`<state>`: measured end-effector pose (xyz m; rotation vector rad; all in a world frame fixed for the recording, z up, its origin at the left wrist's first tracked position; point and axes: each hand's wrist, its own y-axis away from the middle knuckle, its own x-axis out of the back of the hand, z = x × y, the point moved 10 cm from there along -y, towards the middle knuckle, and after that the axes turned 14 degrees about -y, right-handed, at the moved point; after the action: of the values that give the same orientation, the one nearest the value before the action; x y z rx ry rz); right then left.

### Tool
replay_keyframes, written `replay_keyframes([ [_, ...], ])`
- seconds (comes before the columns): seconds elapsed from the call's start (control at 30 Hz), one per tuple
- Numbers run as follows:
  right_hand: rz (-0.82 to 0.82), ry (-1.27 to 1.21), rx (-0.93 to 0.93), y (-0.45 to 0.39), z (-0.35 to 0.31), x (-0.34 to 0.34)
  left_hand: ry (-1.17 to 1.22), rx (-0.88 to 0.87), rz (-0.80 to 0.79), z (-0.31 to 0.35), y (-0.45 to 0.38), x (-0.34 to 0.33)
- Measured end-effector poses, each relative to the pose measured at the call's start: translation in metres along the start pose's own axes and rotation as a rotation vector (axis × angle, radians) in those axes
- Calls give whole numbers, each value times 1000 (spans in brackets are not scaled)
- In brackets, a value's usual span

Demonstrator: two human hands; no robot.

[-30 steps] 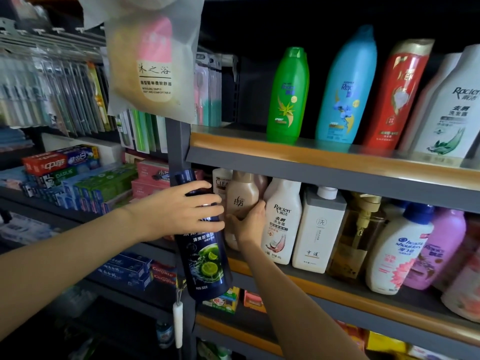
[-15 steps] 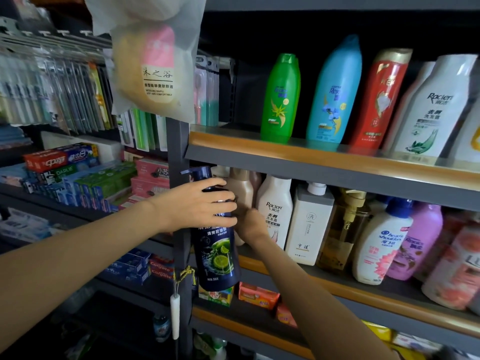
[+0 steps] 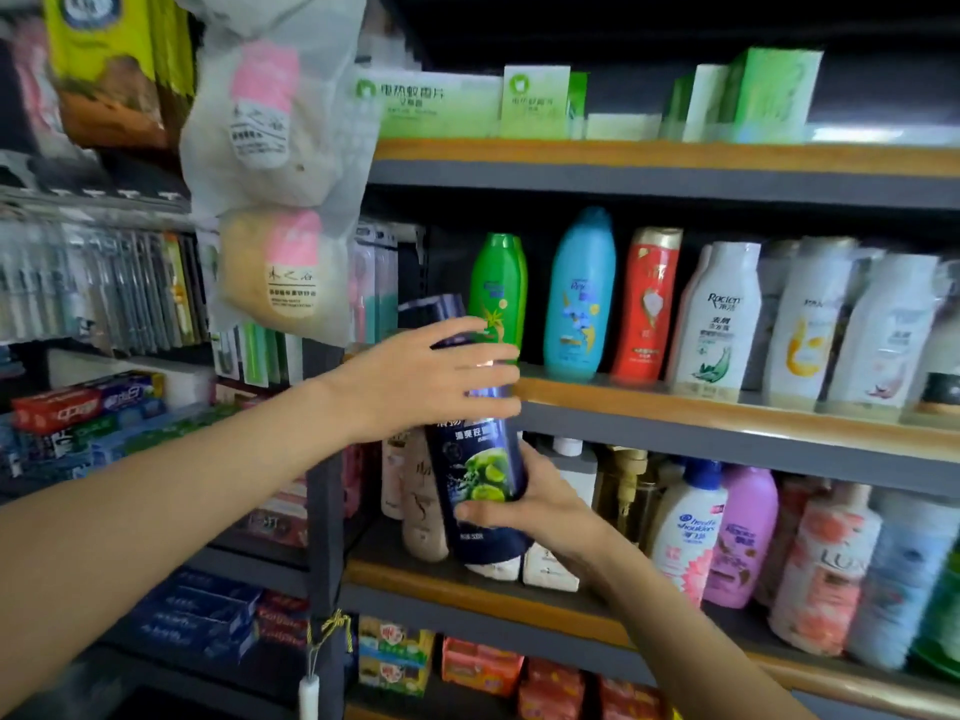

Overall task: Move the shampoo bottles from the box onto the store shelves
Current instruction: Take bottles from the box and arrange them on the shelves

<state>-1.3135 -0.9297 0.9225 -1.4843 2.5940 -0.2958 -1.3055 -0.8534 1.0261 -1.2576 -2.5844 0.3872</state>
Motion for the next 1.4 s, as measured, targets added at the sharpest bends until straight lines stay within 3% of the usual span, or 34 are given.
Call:
replay_keyframes([
  [0.07, 36, -91, 86, 1, -28, 9, 72, 414, -5, -58, -5, 7],
  [0.13, 47, -186, 129, -1, -48, 19, 331, 988, 0, -109, 23, 4],
  [0.17, 47, -206, 145, -2, -57, 22, 501, 1179, 4, -115, 37, -4],
  [0.2, 46, -210, 155, -2, -64, 23, 637, 1245, -15, -111, 43, -12],
  [0.43, 16, -143, 181, -8, -82, 17, 915, 1212, 43, -102, 30, -19],
  [1.17, 39, -33, 214, -24, -93, 19, 1028, 1262, 67, -98, 32, -21],
  [1.4, 24, 81, 266, -25, -102, 21, 1391, 1208, 18, -66, 27, -32],
])
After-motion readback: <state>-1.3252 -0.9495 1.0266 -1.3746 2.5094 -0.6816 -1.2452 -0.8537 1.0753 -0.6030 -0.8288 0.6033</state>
